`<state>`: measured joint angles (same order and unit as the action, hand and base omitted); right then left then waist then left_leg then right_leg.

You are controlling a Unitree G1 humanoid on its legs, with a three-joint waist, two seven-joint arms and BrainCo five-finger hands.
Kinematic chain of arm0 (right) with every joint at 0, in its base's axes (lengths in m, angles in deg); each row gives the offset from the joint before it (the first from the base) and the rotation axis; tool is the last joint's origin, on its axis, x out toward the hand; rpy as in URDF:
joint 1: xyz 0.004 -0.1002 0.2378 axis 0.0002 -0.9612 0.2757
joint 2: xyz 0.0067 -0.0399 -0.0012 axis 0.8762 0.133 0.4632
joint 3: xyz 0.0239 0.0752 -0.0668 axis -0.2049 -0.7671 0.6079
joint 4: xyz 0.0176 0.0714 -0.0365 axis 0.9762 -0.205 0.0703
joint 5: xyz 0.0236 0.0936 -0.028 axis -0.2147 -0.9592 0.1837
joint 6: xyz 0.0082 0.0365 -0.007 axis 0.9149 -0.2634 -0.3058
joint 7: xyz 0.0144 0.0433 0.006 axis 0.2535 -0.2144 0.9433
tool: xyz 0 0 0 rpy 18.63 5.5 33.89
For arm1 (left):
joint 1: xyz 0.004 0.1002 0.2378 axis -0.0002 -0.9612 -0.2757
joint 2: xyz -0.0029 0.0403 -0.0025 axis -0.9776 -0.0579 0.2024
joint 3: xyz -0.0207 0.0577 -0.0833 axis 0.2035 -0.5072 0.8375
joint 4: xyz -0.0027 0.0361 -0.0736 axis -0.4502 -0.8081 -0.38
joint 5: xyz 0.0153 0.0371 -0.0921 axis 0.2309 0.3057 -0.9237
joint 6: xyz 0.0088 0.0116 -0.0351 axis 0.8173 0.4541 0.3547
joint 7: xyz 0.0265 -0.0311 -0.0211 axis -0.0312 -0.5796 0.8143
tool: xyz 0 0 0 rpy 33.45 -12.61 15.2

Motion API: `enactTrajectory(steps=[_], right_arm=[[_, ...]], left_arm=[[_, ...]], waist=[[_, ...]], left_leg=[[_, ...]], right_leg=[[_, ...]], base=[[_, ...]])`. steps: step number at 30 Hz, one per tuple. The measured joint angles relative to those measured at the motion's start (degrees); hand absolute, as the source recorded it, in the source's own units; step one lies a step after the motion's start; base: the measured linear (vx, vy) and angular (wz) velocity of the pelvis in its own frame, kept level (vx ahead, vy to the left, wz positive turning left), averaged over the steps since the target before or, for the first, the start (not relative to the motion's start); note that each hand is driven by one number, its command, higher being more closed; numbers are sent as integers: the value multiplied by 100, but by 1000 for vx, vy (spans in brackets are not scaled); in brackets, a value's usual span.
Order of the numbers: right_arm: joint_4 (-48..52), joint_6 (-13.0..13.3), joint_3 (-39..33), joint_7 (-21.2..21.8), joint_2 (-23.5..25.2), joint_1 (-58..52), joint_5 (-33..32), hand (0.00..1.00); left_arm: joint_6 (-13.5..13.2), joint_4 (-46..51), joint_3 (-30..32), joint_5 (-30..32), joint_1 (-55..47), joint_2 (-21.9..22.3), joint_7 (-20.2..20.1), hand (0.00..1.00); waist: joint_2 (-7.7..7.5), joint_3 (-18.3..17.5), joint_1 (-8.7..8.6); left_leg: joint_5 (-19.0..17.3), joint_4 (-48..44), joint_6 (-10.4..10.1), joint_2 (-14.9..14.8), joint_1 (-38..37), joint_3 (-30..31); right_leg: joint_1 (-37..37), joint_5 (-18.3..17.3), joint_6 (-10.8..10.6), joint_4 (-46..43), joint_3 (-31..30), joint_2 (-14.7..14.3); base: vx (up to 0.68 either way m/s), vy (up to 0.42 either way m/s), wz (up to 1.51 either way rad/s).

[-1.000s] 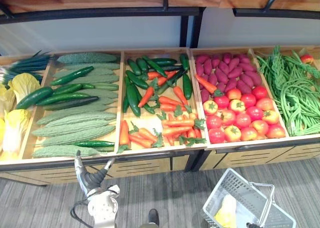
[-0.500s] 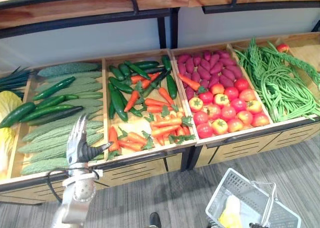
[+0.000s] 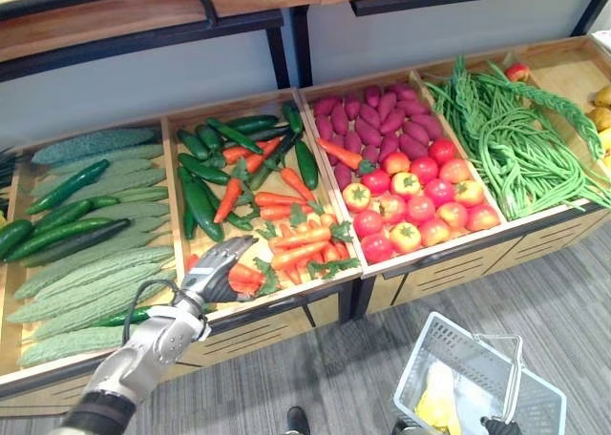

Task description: Pick vegetable in the basket

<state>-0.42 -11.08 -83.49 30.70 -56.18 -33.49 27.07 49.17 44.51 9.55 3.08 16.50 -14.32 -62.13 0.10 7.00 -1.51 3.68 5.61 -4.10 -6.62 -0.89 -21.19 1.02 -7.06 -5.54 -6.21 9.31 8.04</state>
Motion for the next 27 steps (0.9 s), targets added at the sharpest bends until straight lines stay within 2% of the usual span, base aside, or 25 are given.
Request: enactTrajectory(steps=[5, 11, 15, 21, 24, 27], right_arm=[[97, 34, 72, 12, -10, 1, 91, 100], [330, 32, 205, -3, -68, -6, 95, 100], [462, 28, 210, -8, -65, -3, 105, 100], [464, 26, 190, -33, -52, 0, 107, 100], [464, 16, 165, -39, -53, 38, 132, 100], [465, 9, 146, -39, -55, 128, 137, 100]], left_arm=[[-17, -366, -414, 84, 374, 3, -32, 0], [222, -621, -525, 247, 784, 18, -5, 0], [327, -819, -524, 323, 1052, 131, 51, 0], [613, -1081, -438, 475, 1235, 294, 215, 0], [797, -1197, -65, 478, 1400, 462, 358, 0], [885, -1233, 50, 479, 1598, 465, 445, 0]], waist=[[37, 22, -2], [137, 174, 6], [151, 236, 15], [100, 284, 15], [109, 307, 26], [136, 389, 21]], left_leg=[[76, 0, 28, -13, 222, -52], [167, 39, 34, -39, 411, -116], [219, 39, 31, -49, 548, -164], [236, 33, 59, -4, 586, -185], [239, 2, 56, 13, 585, -183], [241, 2, 52, 9, 580, -187]], right_leg=[[-284, 60, -55, -21, -73, 19], [-599, 77, -91, -100, -190, 12], [-757, 98, -95, -92, -231, 8], [-795, 149, -154, -83, -306, 23], [-790, 172, -140, -80, -304, -7], [-789, 172, -140, -79, -314, -21]], base=[[-67, 10, -9], [-133, 22, -8], [-61, 17, -5], [74, 15, -4], [126, -15, -1], [61, -7, -1]])
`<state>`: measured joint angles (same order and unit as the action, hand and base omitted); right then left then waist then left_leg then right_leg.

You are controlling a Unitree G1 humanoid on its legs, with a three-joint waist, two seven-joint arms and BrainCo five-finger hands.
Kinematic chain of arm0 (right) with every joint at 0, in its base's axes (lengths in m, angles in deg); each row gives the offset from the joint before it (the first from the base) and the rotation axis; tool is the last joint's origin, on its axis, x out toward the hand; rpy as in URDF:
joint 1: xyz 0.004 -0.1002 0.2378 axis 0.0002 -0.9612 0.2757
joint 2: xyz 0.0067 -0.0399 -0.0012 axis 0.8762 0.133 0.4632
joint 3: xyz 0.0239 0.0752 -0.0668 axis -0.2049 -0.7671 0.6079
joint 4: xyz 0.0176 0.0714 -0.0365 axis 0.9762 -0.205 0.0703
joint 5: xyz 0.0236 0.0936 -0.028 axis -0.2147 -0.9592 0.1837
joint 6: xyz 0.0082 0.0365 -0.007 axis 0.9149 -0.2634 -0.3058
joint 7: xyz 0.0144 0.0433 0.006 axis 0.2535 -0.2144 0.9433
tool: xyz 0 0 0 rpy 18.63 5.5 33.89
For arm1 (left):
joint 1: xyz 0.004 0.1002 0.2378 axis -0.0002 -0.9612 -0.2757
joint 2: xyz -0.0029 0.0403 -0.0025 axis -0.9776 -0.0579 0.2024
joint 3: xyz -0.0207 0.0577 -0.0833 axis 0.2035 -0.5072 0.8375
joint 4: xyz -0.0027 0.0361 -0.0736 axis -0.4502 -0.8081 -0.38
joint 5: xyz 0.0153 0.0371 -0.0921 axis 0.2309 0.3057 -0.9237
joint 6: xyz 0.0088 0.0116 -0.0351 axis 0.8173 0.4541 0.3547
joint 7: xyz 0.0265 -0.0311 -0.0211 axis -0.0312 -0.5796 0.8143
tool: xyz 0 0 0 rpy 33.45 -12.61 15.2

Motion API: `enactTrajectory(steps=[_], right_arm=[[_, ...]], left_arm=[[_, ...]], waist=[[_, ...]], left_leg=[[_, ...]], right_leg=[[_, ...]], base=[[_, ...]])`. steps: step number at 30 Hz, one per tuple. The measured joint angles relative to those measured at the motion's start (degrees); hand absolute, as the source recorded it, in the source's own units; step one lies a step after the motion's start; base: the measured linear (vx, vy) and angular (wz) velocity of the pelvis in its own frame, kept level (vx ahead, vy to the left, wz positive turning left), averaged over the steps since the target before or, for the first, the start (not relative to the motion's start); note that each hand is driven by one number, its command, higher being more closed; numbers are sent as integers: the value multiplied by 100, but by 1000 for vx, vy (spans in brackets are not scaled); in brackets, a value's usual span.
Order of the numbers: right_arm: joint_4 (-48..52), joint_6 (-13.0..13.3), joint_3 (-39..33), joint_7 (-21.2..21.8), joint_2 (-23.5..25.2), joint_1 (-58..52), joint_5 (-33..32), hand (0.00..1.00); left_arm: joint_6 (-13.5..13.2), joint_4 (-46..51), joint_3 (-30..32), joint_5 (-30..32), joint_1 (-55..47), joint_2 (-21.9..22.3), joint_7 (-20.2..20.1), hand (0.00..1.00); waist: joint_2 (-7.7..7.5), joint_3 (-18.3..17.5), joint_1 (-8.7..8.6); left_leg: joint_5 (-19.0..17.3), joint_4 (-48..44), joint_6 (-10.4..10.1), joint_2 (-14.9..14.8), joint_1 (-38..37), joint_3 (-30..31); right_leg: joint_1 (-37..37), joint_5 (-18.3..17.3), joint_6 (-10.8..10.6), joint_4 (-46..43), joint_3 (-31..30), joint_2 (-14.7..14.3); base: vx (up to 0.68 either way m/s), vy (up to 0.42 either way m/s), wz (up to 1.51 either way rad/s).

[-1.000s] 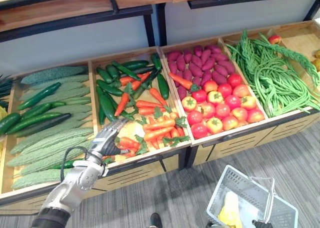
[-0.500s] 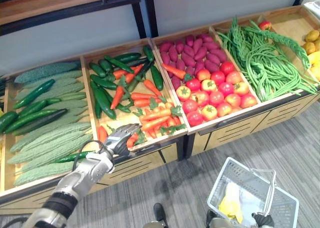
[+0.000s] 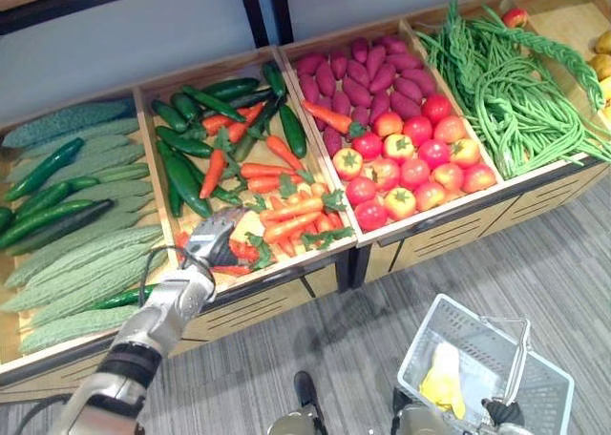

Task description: Pick vegetable in the basket

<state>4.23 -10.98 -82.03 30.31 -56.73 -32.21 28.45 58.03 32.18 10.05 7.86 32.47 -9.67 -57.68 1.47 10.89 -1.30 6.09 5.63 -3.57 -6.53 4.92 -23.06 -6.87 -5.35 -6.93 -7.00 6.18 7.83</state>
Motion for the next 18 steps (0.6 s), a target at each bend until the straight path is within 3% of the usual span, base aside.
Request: enactTrajectory(steps=[7, 18], right_arm=[[13, -14, 4, -6, -1, 118, -1, 100], [222, -19, 58, -25, -1, 151, -3, 100]], left_arm=[[46, 0, 116, 1, 251, 128, 101, 0], [47, -64, 101, 1, 482, 171, 103, 0]], waist=[[76, 117, -7], [49, 339, 33]], left_leg=[[0, 4, -1, -14, 83, -38], [9, 1, 0, -20, 210, -113]], right_leg=[[-120, 1, 3, -16, -43, -13], [-344, 0, 4, -115, -96, -8]], base=[[13, 5, -4], [17, 7, -3]])
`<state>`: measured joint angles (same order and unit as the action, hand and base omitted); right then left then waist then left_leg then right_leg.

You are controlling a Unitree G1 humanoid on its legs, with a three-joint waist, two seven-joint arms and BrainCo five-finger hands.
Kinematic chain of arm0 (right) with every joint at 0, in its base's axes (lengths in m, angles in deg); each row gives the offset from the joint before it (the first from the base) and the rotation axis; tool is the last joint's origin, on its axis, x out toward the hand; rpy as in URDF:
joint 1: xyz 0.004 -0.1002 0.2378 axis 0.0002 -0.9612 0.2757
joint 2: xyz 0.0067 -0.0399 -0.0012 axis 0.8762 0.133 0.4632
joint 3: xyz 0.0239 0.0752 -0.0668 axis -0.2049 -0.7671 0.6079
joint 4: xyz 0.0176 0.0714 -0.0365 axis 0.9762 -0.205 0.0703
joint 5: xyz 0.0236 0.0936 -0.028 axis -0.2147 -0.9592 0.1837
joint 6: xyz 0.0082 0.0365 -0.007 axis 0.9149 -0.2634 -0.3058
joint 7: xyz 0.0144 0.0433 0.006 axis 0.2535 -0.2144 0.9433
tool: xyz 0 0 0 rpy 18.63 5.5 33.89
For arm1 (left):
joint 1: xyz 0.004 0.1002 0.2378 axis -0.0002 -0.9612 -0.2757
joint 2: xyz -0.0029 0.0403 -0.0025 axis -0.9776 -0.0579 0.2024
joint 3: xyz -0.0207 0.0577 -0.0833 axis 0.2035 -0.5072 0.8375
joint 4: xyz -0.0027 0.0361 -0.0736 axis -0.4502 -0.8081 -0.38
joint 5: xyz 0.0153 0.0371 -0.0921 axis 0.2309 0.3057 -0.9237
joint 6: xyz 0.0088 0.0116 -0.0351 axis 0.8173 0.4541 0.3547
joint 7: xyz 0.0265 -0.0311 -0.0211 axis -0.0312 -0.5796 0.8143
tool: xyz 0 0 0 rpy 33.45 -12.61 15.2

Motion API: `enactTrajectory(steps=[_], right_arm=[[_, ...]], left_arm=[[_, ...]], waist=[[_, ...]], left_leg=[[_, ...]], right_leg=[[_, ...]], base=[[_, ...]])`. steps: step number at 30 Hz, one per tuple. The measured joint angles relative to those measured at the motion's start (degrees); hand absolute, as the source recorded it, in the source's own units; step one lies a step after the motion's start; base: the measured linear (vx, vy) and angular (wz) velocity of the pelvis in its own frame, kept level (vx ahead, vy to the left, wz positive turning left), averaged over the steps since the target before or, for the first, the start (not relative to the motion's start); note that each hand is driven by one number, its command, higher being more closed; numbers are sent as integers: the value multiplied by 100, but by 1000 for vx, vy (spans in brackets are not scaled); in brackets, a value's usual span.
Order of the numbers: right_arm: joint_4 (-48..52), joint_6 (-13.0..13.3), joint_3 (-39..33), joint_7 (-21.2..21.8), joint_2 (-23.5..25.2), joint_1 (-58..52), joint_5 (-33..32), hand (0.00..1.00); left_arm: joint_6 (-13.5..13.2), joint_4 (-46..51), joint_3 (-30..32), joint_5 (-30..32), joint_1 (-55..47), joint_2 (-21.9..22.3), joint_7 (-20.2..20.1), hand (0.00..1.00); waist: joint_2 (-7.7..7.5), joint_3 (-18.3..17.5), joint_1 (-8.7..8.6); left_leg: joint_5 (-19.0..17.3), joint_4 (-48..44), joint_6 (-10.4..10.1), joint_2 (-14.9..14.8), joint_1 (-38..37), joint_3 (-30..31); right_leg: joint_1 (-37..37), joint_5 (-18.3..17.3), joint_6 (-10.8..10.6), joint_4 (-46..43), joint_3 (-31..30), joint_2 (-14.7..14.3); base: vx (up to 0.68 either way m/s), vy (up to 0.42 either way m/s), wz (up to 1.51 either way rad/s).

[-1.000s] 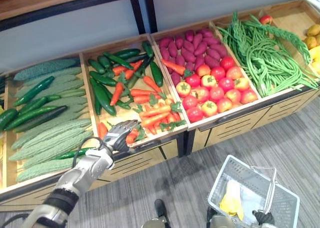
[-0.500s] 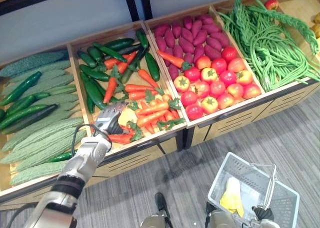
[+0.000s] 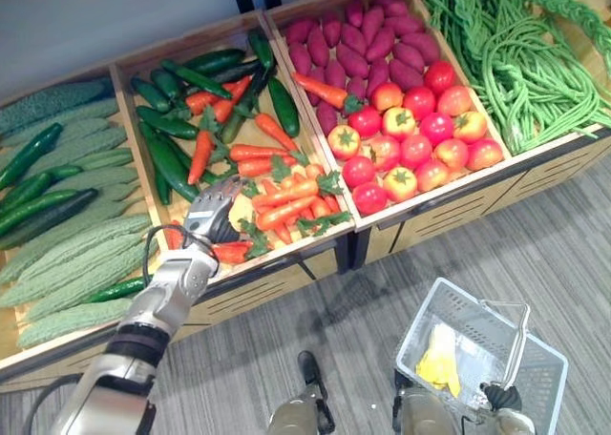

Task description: Pick vegetable in the basket

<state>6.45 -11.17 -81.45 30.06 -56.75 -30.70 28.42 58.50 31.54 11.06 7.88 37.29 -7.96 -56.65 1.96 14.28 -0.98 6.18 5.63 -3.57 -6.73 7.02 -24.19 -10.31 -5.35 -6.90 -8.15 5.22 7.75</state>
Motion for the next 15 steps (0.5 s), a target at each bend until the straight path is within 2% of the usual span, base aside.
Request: enactTrajectory(steps=[15], right_arm=[[74, 6, 15, -12, -7, 66, -3, 100]], left_arm=[[42, -14, -237, -1, 403, 187, 58, 0]], waist=[[3, 53, -7]], left_leg=[[48, -4, -26, -55, 265, -186]], right_leg=[[-454, 28, 41, -188, -261, -43]], base=[[31, -2, -6]])
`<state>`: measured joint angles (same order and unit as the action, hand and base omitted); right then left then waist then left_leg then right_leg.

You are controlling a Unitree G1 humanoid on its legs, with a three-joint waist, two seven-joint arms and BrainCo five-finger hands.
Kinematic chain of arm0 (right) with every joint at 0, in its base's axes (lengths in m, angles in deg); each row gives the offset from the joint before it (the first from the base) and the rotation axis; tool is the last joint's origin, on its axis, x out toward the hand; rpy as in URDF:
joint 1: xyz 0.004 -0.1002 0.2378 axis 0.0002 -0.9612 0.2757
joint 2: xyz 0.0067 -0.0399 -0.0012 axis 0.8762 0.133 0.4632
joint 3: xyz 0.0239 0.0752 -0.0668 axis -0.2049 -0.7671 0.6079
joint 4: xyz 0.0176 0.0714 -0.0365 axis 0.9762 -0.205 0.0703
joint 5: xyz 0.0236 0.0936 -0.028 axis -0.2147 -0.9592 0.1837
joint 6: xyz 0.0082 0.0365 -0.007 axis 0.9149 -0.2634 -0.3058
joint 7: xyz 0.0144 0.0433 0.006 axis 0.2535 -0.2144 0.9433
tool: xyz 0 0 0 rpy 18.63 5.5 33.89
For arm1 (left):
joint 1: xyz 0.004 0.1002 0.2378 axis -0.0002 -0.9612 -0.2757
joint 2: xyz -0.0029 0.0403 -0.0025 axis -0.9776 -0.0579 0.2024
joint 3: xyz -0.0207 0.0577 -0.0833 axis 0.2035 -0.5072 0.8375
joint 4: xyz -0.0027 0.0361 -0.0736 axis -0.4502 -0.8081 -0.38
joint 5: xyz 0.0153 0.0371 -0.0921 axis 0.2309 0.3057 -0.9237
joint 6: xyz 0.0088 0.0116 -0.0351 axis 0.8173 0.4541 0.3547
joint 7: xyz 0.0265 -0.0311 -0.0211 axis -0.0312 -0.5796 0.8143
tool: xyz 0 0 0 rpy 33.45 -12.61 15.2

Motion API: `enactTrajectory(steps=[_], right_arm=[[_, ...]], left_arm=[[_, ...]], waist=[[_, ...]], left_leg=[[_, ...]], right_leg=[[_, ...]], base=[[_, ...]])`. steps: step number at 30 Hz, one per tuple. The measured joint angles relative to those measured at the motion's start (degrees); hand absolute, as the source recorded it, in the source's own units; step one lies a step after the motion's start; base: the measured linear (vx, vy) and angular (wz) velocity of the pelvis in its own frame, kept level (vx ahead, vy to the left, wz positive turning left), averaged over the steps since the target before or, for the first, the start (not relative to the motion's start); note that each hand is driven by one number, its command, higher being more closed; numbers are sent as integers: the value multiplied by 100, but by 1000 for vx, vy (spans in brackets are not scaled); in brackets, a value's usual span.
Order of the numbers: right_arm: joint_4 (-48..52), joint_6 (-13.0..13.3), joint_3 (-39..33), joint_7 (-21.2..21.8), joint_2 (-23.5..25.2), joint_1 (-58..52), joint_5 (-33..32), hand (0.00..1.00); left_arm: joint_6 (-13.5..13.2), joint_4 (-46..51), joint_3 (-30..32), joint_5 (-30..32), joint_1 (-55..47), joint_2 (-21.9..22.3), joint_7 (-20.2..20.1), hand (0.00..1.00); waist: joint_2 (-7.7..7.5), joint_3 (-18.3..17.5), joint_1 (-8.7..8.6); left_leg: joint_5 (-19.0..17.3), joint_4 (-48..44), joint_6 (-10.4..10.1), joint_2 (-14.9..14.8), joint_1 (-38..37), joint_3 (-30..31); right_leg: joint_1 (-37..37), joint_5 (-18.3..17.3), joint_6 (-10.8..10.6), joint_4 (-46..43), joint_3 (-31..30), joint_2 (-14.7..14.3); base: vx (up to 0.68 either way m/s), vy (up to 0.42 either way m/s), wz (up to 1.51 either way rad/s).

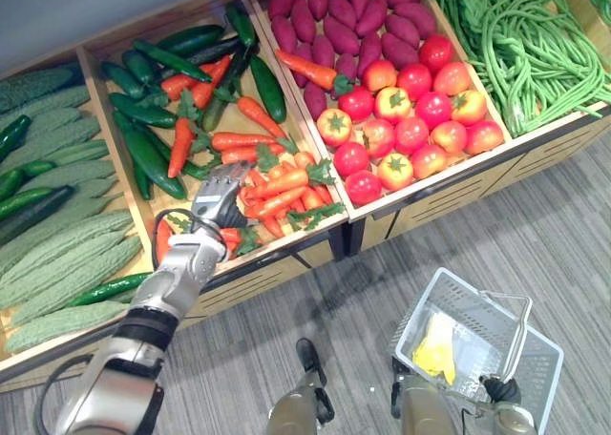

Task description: Pick vegetable in the basket

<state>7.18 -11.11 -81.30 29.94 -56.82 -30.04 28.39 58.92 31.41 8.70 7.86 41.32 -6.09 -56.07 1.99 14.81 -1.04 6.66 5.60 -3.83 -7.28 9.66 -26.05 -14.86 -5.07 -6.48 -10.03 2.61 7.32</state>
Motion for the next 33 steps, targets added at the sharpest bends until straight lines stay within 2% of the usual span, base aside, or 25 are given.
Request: enactTrajectory(steps=[5, 6, 17, 27, 33], right_arm=[[132, 13, 37, 0, -3, -8, 1, 100], [144, 14, 39, -1, -4, -8, 1, 100], [255, 29, 224, -116, -6, -10, 0, 100], [366, 30, 277, -117, -2, -56, -3, 100], [387, 38, 351, -118, -2, -75, -3, 100]], left_arm=[[-5, -191, -123, 1, 67, 193, 68, 0], [2, -251, -150, 1, 90, 208, 71, 100], [47, -713, -192, 149, 503, 451, 373, 100], [353, -1328, 153, 114, 708, 733, 377, 100], [366, -1380, 248, 106, 708, 783, 371, 100]], waist=[[-5, 3, -11], [-12, 7, -9], [-79, 47, 7], [-131, 77, 7], [-136, 77, -13]], left_leg=[[27, 1, 12, -23, 114, -93], [31, 1, 17, -30, 120, -125], [35, 2, 25, -34, 129, -318], [43, 1, 38, -44, 189, -465], [37, 2, 33, -49, 151, -494]], right_leg=[[-195, 44, 46, -56, -100, -23], [-213, 44, 46, -68, -115, -23], [-317, 137, 14, -46, -308, -30], [-389, 253, -2, 46, -392, -35], [-367, 286, -15, 47, -416, -33]], base=[[-1, -6, -8], [5, -9, -9], [28, 1, -8], [45, 10, -5], [38, 6, -3]])
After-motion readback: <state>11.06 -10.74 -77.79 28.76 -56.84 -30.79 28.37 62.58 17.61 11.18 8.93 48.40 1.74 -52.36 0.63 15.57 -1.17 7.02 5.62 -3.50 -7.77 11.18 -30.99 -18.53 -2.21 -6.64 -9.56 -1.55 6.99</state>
